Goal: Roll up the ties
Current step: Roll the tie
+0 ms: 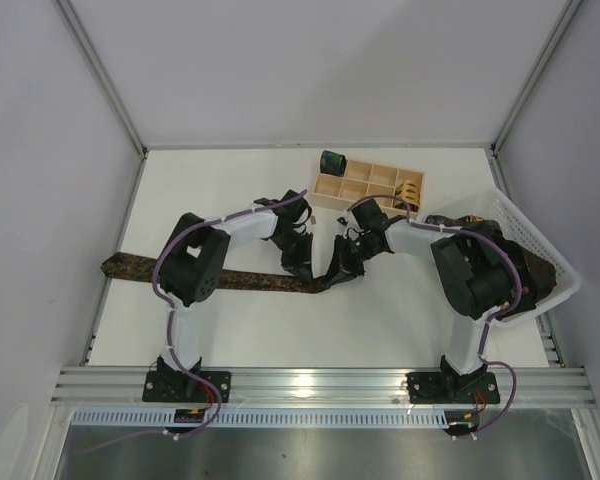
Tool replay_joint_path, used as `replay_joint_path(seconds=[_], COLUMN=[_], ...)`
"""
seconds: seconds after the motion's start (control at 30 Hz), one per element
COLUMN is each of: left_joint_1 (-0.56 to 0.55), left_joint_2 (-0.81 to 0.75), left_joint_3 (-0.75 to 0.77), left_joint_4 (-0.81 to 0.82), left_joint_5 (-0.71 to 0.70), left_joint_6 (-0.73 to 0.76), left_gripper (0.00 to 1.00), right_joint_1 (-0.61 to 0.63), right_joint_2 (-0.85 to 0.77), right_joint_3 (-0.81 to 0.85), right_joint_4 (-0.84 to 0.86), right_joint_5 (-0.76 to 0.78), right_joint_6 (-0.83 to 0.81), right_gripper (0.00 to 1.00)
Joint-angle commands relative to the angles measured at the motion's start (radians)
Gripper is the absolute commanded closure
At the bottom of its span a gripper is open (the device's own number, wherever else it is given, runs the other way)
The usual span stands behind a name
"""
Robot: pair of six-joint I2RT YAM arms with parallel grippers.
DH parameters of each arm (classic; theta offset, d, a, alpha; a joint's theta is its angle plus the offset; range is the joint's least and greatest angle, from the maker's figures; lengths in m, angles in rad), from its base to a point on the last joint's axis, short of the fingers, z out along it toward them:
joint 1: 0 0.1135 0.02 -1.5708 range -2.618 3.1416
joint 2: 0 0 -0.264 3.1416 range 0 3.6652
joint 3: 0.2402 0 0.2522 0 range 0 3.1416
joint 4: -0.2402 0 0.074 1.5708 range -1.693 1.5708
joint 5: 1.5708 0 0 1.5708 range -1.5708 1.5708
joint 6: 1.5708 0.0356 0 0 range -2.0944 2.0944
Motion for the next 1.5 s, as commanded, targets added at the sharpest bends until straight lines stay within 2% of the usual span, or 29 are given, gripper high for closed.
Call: replay_joint_path(seconds=[0.0, 0.2, 0.43, 0.8, 1.33, 1.47], left_joint_1=[-0.025, -0.056, -0.045, -0.030, 0.058, 0.064], left_joint_2=[0.024, 0.024, -0.026, -0.091, -0.229, -0.214], left_joint_3=[0.058, 0.063, -0.018, -0.063, -0.156, -0.204], left_joint_4=[0.016, 0.022, 0.047, 0.018, 0.001, 0.027], left_joint_5=[0.012, 0.029, 0.023, -0.066, -0.135, -0.128], left_joint_6=[0.009, -0.003, -0.004, 0.042, 0.052, 0.051], left_gripper=[0.93, 0.94, 0.94, 0.90, 0.94, 0.96], right_joint_1=[0.015, 0.049, 0.084, 0.115, 0.138, 0.152], right_joint_2=[-0.057, -0.042, -0.001, 0.035, 0.091, 0.122], right_joint_3=[0.045, 0.103, 0.149, 0.152, 0.232, 0.276], right_joint_4=[-0.044, -0.044, -0.051, -0.112, -0.221, -0.253], right_joint_5=[-0.001, 0.028, 0.079, 0.163, 0.199, 0.203], right_joint_6=[0.010, 0.050, 0.095, 0.067, 0.029, 0.013], right_gripper=[1.00, 1.00, 1.00, 1.00, 1.00, 1.00])
